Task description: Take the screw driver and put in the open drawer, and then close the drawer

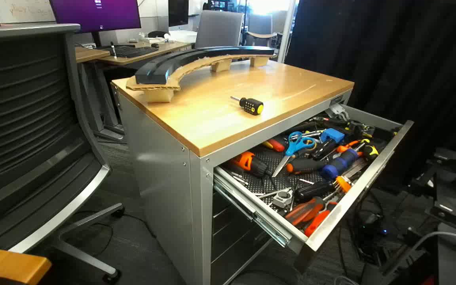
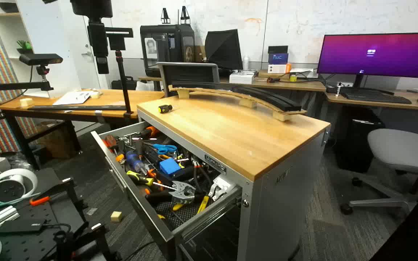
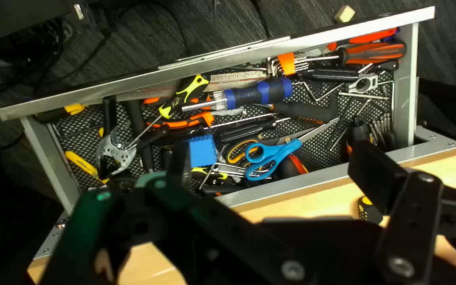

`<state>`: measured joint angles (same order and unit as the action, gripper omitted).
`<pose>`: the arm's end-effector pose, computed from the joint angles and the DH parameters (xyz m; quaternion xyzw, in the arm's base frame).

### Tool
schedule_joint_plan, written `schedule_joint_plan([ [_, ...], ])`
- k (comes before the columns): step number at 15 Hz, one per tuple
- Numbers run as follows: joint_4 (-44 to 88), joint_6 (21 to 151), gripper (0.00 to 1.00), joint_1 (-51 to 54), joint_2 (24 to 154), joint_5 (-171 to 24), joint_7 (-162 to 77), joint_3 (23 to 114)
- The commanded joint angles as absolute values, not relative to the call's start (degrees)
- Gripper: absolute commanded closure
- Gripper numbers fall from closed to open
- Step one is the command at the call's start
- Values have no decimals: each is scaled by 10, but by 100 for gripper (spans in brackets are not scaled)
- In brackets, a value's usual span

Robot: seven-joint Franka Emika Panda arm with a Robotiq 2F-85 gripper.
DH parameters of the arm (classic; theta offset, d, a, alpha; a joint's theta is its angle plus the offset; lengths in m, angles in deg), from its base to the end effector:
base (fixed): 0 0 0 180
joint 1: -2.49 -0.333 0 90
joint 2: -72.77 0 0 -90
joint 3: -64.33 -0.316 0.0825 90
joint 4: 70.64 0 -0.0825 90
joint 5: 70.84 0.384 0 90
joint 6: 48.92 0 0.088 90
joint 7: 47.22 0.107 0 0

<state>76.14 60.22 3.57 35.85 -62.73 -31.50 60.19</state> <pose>0.3515 0.0300 0.4739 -0.9890 0.1409 0.0133 0.0434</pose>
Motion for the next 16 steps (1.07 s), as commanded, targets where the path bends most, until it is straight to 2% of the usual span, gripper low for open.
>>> schedule_joint_plan([
  [1,758,601,0,37,358,-627,-316,601],
  [9,749,610,0,25,365,-630,-353,606],
  [16,555,511,0,-8,560,-722,-298,491],
])
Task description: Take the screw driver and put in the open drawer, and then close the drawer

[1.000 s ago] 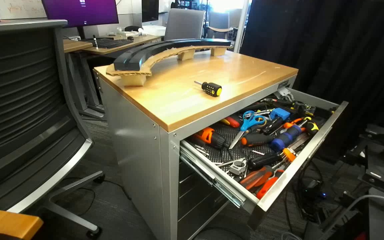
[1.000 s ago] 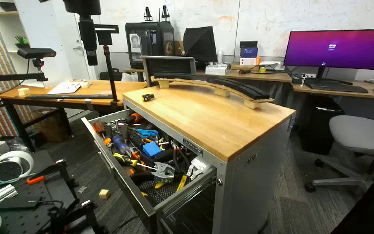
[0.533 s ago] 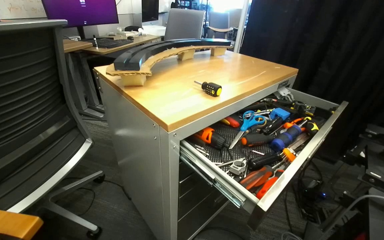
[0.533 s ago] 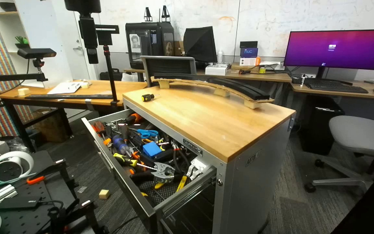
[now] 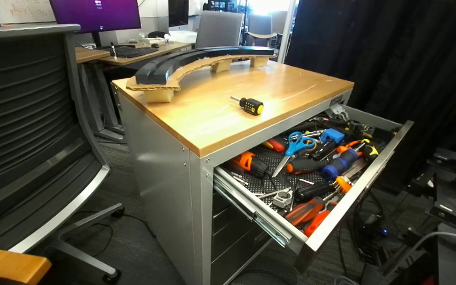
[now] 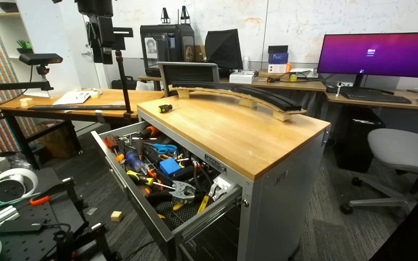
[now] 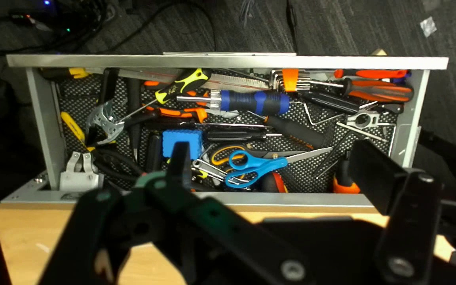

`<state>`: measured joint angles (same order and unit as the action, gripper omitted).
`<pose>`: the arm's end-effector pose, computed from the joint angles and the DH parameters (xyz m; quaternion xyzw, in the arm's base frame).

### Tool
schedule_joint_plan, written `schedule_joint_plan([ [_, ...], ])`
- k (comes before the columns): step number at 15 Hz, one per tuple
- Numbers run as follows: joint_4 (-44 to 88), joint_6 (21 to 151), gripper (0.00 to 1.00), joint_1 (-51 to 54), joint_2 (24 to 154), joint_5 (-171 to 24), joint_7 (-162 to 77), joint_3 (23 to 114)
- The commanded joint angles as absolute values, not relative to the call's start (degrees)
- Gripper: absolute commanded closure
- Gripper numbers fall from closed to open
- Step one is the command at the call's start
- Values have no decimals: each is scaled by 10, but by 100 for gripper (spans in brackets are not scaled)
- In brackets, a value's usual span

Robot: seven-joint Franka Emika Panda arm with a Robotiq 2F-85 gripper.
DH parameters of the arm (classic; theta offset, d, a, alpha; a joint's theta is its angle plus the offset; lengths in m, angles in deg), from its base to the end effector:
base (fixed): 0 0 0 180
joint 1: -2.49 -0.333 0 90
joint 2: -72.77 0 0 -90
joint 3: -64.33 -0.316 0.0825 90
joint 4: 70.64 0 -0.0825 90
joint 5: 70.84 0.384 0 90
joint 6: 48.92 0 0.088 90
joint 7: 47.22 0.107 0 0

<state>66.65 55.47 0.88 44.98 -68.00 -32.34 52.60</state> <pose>0.3822 0.1000 0.4818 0.9979 -0.0346 -0.0416 0.0344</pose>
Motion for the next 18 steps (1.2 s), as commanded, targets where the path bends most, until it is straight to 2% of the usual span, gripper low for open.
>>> schedule_joint_plan([
  [1,528,509,0,-14,589,-733,-300,484],
  [5,431,546,0,-4,723,-775,-310,446],
  [11,261,565,0,-73,938,-838,-334,506],
  [18,135,572,0,-110,1075,-816,-373,552],
])
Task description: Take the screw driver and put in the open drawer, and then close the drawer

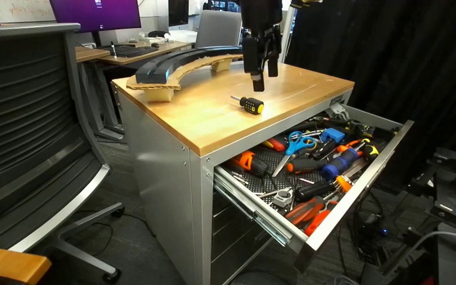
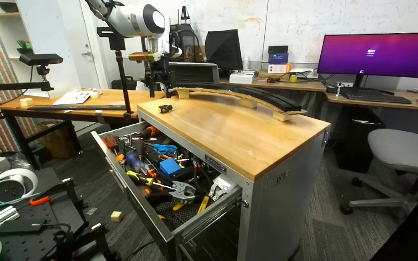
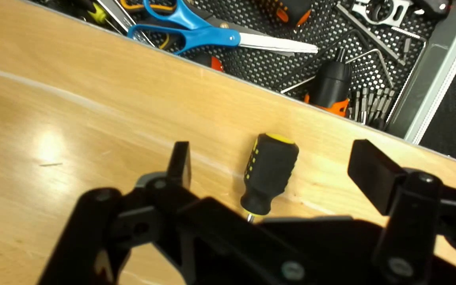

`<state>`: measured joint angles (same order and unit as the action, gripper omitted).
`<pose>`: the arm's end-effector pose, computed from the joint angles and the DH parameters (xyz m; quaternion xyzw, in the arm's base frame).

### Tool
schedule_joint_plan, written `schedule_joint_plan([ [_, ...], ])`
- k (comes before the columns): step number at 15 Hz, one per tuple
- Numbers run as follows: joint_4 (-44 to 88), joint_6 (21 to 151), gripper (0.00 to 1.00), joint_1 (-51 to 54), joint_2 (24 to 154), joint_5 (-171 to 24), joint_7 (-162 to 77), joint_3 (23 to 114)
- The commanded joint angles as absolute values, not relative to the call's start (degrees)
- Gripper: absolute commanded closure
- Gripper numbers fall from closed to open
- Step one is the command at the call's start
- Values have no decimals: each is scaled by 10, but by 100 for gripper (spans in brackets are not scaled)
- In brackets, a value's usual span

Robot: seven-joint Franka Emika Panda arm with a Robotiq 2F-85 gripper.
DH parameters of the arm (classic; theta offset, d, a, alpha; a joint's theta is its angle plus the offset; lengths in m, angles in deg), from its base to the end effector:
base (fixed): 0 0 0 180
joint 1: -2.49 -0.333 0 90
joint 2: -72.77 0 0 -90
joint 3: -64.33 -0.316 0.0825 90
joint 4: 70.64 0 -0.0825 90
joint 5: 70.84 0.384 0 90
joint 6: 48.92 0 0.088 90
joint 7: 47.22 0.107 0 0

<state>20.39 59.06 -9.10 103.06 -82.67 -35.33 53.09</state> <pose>0.6230 0.2285 0.3162 0.9845 0.1294 -0.0917 0.0744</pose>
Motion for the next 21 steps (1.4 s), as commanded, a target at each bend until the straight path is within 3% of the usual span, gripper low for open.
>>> schedule_joint_plan([
  [1,125,568,0,-113,1083,-815,-374,555],
  [11,104,577,0,-119,1130,-804,-364,576],
  [12,104,577,25,-119,1132,-804,-364,577],
  [14,107,580,32,-122,1132,-807,-359,580],
  [17,111,584,58,-128,1126,-813,-352,585],
  [21,119,559,87,-131,1112,-815,-375,582],
])
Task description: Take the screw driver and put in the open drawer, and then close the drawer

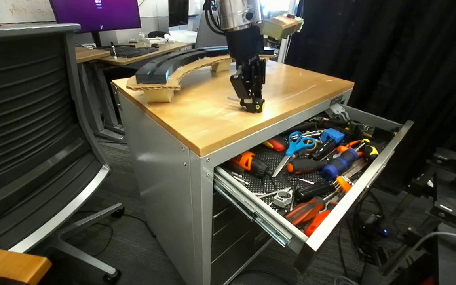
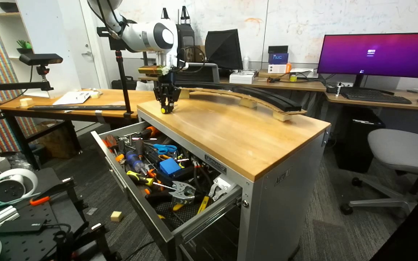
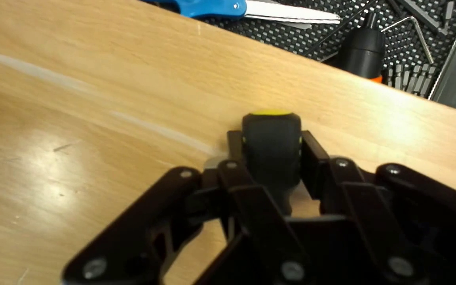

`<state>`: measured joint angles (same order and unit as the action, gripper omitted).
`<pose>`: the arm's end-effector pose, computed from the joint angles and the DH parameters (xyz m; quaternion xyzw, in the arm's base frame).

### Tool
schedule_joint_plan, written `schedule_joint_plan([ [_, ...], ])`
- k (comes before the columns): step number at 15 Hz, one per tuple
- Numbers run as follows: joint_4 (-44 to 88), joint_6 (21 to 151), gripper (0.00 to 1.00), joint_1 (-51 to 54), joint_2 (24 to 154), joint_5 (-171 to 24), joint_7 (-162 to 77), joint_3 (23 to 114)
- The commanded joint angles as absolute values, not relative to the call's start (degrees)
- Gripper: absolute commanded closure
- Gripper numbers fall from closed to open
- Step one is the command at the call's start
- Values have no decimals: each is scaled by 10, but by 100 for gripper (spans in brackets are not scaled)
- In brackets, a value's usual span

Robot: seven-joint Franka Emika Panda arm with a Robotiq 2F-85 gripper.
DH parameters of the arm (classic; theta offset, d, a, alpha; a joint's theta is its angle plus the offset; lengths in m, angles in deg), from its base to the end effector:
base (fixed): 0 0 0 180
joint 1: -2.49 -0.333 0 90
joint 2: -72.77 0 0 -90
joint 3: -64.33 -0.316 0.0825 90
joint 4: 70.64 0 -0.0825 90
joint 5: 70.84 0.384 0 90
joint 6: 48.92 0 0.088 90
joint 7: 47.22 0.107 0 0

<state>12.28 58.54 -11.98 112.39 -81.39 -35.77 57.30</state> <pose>0.6528 0.2273 0.2634 0.9840 0.1165 -0.1104 0.0775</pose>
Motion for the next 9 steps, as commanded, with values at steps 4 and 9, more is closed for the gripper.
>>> schedule_joint_plan([
  [4,166,477,89,-134,1084,-825,-433,571],
  [9,218,429,89,-143,1055,-858,-530,551],
])
